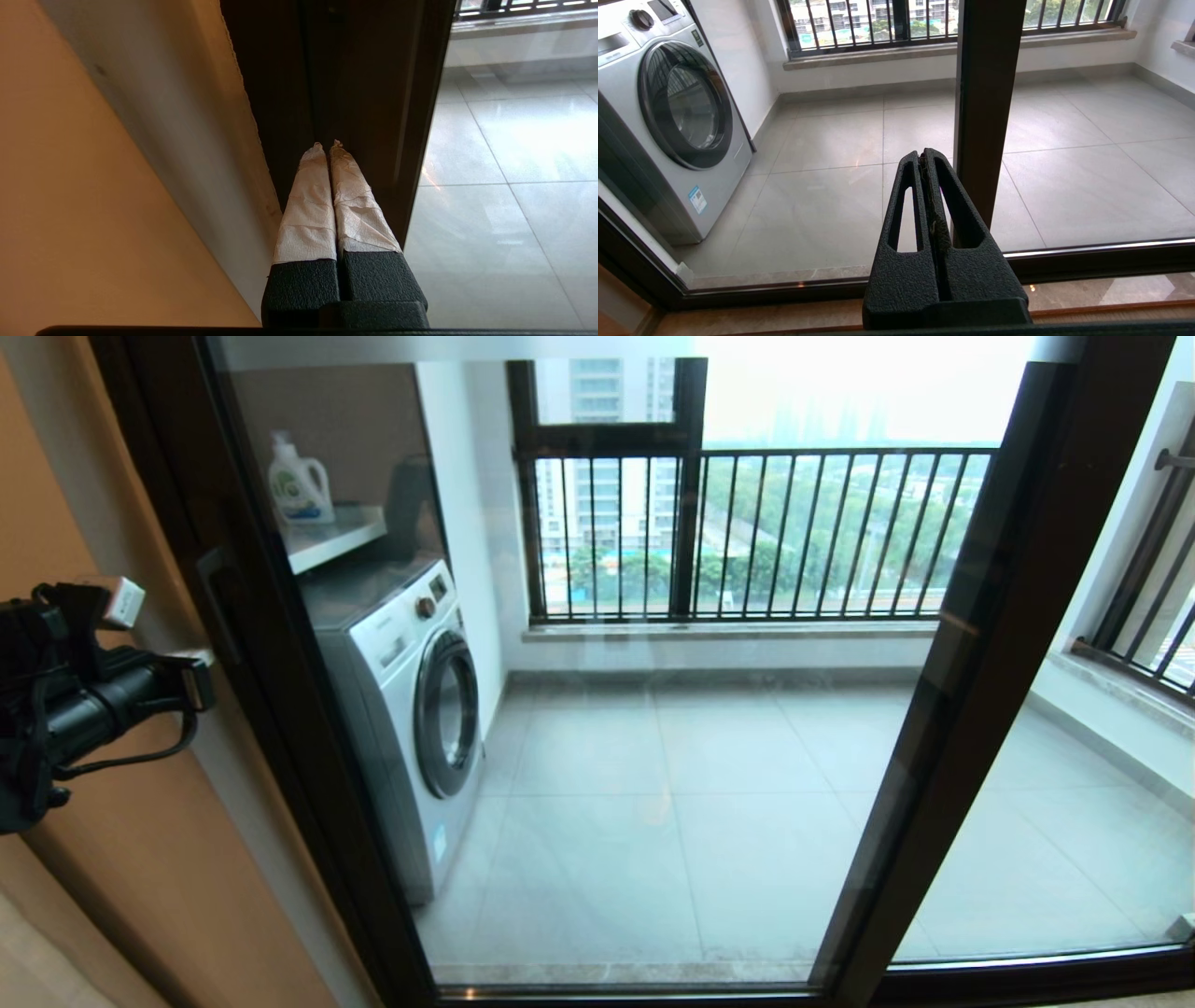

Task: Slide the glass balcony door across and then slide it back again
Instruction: Open the slid door

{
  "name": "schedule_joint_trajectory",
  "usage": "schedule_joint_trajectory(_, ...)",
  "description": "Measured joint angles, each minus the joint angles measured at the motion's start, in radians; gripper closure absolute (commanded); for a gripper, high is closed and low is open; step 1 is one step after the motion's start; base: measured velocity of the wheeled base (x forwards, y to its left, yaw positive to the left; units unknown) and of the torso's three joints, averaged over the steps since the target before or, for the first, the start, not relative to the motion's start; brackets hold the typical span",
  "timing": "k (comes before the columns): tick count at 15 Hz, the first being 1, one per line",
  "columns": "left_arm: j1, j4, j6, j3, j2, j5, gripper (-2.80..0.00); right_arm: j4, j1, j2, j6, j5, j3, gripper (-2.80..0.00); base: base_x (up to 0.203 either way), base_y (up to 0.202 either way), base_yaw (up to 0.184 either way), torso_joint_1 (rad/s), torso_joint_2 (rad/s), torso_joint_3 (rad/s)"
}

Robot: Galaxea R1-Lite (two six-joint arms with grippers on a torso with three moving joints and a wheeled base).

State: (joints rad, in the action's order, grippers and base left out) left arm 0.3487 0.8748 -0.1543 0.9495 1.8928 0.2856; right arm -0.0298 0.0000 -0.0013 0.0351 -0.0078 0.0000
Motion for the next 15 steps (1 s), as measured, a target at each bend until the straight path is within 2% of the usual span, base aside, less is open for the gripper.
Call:
schedule_joint_trajectory(8,-0.013,0.013,0.004,0.099,0.074,0.001,0.0,0.0,0.0,0.0,0.0,0.0,0.0,0.0,0.0,0.0,0.0,0.0,0.0,0.0)
schedule_joint_trajectory(15,-0.104,0.011,0.01,0.082,0.061,-0.013,0.0,0.0,0.0,0.0,0.0,0.0,0.0,0.0,0.0,0.0,0.0,0.0,0.0,0.0)
